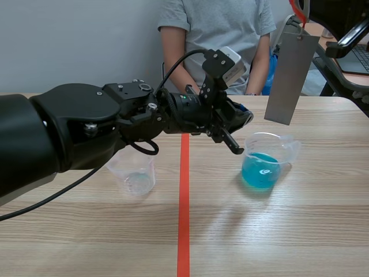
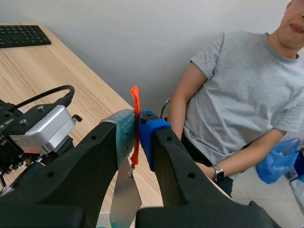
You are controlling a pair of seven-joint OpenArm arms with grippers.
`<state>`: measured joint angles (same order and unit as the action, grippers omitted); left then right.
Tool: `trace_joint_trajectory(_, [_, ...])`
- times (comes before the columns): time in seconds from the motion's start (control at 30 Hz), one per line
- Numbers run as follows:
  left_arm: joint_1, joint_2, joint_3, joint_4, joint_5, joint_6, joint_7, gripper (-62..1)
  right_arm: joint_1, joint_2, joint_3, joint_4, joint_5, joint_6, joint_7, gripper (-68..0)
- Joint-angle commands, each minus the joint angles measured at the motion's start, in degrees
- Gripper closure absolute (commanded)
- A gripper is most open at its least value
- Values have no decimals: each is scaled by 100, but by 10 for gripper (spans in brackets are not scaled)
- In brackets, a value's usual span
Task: Do the redox reaction experiment.
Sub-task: 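Raise the plate and point at it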
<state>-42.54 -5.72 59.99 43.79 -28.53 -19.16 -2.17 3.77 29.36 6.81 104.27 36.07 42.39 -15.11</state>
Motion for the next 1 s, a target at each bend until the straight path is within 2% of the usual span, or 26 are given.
trace_joint_trajectory(0.0, [-129,92,-9,92,-37,-4,-101,-51,66,92,79,79,83,33,81,-15])
trace_joint_trajectory(0.77, [-114,125,-9,92,-33,-2,-144,-51,66,92,79,79,83,33,83,-15])
trace_joint_trajectory(0.97, [-94,125,-9,92,136,0,-225,-51,66,92,79,79,83,33,85,-15])
